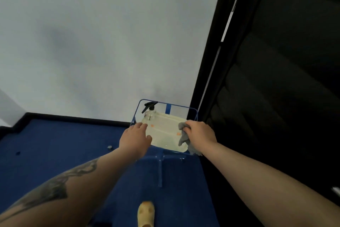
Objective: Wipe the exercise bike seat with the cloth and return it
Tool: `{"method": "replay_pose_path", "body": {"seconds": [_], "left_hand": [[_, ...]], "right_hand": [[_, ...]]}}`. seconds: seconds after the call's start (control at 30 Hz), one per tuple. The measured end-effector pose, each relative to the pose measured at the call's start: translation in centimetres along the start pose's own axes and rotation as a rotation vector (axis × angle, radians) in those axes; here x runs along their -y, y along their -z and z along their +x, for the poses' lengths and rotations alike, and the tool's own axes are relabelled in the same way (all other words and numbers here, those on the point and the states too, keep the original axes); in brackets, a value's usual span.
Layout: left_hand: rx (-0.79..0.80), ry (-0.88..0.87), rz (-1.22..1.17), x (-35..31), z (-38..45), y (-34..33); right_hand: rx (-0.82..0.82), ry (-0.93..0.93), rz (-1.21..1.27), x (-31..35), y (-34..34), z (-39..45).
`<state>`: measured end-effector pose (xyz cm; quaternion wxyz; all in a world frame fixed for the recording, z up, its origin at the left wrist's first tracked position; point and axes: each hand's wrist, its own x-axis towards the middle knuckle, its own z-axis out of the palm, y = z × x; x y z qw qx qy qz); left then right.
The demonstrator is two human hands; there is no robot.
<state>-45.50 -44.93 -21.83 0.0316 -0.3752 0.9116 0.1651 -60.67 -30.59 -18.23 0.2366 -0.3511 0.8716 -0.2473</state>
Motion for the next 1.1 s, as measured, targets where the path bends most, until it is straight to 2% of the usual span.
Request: {"method": "replay_pose_path", "body": {"seconds": [0.1,0.23,0.37,0.57,0.8,1.1], "left_hand": [[0.069,-0.017,-0.022,1.5,3.7,-1.6],[0.159,-0.012,-0.029,4.4,8.7,-3.8],[0.210,-0.002,-0.056,7.6,13.1,-5.8],[0.239,0.056,-0.154,12.1,15.7,-9.6],[0.308,0.113,-0.173,13.6,15.4,-11.3],[0.229,0.039,-0.157,10.1,14.1,-8.8]], "right_hand": [[0.020,-0.082,0.058,-0.5,-2.0,4.1],[0.049,-0.186,0.011,-1.6,-5.4,9.9],[0.043,-0.227,-0.279,-3.4,-8.7,16.0],[0.037,-0.257,-0.330,-5.9,-13.5,21.3],[0.176,-0.299,-0.287,-5.5,-17.2,22.6],[0.118,-0.230,-0.288,-5.0,-14.3,18.6]]}}
